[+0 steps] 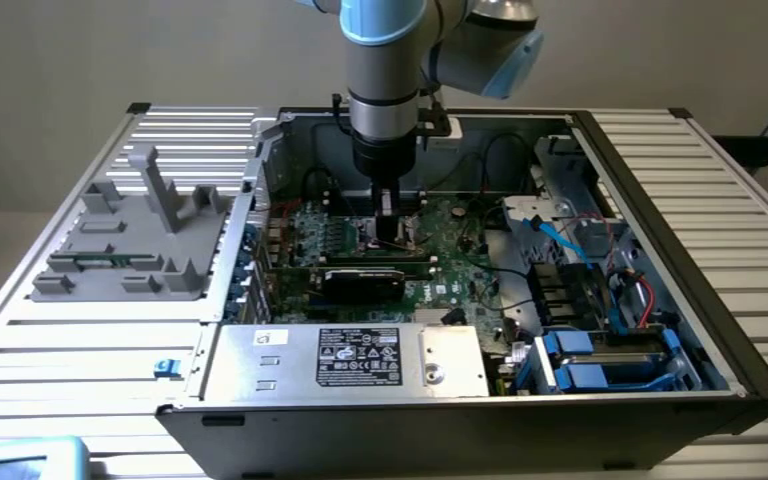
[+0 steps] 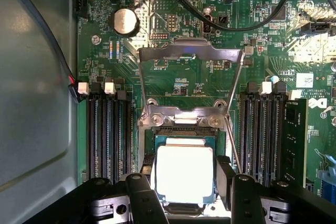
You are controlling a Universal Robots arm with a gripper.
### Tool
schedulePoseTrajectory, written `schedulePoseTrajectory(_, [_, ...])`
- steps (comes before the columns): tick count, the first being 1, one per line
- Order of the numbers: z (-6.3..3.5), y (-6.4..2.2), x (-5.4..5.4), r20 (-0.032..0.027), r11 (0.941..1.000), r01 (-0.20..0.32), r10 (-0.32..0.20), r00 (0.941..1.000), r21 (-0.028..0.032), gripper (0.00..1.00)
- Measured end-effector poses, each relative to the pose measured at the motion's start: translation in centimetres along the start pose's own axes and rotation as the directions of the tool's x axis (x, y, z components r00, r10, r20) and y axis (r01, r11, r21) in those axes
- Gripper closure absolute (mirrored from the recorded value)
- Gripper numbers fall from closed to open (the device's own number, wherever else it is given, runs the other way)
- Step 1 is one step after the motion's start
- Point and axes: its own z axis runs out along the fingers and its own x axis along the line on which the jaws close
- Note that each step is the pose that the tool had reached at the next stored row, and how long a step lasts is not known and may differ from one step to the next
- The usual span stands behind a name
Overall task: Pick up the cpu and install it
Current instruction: 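Place the cpu into insertion slot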
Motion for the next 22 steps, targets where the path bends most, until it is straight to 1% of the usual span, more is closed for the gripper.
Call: schedulePoseTrajectory(22, [0.27, 0.16, -0.02, 0.0002, 1.0000, 0.000, 0.000, 1.0000, 0.0010, 0.45])
